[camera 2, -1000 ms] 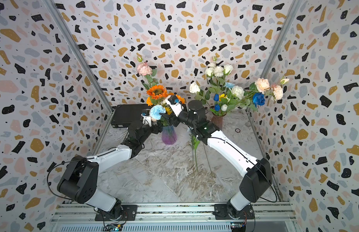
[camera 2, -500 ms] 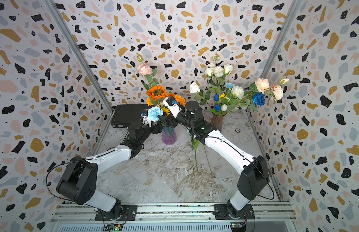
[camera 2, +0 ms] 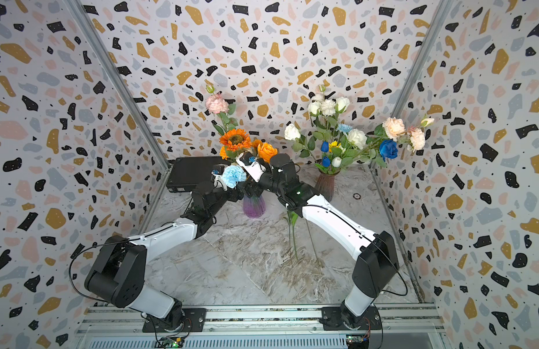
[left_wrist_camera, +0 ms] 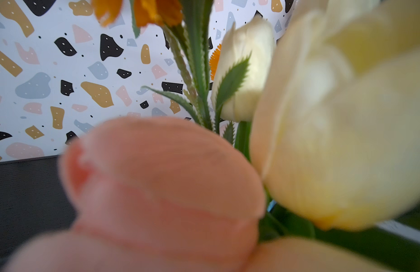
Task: Pick out blue flowers from the vase
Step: Adjust the flower in the vase, then pick up the flower from the vase.
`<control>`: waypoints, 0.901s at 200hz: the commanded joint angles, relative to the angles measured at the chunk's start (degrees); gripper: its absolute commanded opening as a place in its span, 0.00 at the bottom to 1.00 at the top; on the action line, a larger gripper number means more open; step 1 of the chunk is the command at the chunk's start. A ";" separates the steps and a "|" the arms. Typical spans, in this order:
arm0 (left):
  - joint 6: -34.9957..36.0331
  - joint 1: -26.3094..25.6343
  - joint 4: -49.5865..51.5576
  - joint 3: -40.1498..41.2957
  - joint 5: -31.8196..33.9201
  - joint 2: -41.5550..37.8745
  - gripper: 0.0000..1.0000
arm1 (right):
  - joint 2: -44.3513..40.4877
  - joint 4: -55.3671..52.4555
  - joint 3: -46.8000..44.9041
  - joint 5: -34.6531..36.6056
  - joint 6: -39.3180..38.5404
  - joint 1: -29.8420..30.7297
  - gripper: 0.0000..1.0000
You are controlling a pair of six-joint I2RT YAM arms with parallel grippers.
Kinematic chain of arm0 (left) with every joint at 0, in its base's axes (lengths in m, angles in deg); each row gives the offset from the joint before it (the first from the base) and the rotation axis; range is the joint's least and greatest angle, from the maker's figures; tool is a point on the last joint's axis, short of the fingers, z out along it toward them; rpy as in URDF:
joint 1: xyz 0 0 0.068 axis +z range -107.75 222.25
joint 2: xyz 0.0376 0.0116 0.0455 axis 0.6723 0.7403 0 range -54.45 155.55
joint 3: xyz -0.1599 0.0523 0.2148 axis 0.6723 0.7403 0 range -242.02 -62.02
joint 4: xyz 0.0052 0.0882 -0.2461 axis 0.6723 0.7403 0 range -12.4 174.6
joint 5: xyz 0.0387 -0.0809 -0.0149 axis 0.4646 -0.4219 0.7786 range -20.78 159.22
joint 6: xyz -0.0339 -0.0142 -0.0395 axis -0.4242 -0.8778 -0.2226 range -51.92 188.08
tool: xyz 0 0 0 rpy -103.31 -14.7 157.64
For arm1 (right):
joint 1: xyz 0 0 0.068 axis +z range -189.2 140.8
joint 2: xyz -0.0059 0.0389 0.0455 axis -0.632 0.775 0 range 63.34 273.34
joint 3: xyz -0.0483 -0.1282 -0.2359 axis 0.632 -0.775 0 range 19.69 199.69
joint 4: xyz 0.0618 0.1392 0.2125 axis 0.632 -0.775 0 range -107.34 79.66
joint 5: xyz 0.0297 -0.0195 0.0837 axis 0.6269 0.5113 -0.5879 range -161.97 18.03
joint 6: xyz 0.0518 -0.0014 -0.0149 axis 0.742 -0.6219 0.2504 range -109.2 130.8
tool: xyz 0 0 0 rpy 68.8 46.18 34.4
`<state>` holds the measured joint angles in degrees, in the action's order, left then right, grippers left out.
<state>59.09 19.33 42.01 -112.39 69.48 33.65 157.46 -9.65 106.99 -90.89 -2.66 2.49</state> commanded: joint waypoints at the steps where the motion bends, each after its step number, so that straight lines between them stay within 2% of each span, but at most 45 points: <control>1: 0.35 0.29 -0.36 -1.40 -0.78 0.23 0.85 | -1.32 -2.40 -0.35 2.31 -3.84 0.18 0.84; 85: 0.47 0.27 0.53 -1.75 -1.30 0.15 0.85 | 3.37 7.03 1.70 6.74 -2.25 0.67 0.83; 105: 0.39 0.27 0.60 -1.75 -1.61 0.24 0.85 | 3.87 8.96 1.64 7.26 -1.62 0.92 0.77; 131: 0.48 0.26 0.53 -1.58 -1.40 -0.01 0.85 | 2.48 9.88 1.15 8.26 -2.16 1.80 0.62; 180: 0.42 0.32 0.61 -1.58 -1.32 -0.20 0.85 | -3.52 9.42 -1.40 11.15 -5.67 3.04 0.61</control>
<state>59.09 19.33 42.22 -112.44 68.64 33.65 160.22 -1.74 106.14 -81.82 -6.44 5.03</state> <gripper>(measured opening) 0.850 0.612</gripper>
